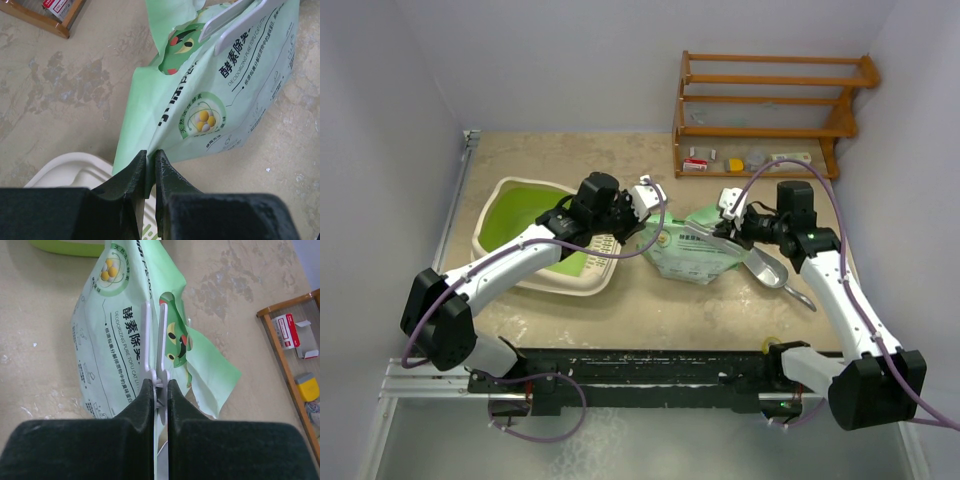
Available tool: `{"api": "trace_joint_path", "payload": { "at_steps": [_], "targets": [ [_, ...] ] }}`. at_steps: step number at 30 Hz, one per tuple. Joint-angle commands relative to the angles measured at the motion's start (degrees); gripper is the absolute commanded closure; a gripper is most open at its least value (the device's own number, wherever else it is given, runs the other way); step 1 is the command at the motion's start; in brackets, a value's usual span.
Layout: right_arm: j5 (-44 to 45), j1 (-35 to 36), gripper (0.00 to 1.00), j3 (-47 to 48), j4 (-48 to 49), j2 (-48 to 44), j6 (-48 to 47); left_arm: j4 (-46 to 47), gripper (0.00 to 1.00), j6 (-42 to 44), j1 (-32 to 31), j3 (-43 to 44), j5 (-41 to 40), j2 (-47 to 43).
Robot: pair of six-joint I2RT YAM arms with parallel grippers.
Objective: Fill the litter box with clean litter
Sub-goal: Remove the clamp from the cat litter bag, then place the clamp at the center of the board.
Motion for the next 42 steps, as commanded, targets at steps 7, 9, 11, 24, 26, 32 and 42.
{"api": "trace_joint_path", "payload": {
  "at_steps": [7,9,11,24,26,32,42],
  "targets": [
    [0.1,0.1,1.0,2.2,-0.6,-2.7,4.1,1.1,0.92,0.2,-0.5,2.1,1.7,-0.3],
    [0.1,-0.1,1.0,3.5,-0.6,-2.9,4.1,1.0,0.92,0.3,-0.4,2.1,1.6,-0.4],
    [0.1,-0.5,1.0,5.0,-0.6,-2.7,4.1,0.9,0.92,0.4,-0.4,2.1,1.5,-0.5],
    [18.3,-3.7,1.0,15.1,7.6,2.5,20.5,0.6,0.92,0.5,-0.4,2.0,1.6,-0.8],
    [24.4,-5.0,1.0,19.2,6.5,7.7,22.4,0.6,0.92,0.5,-0.5,2.0,1.6,-0.9],
    [30.7,-14.6,1.0,34.6,-0.1,26.7,29.2,0.5,0.92,0.4,-0.4,1.9,1.7,-1.5],
    [39.3,-18.6,1.0,32.1,7.9,37.7,29.8,2.9,0.92,-0.2,-0.5,0.3,-0.7,-4.3]
  ]
}}
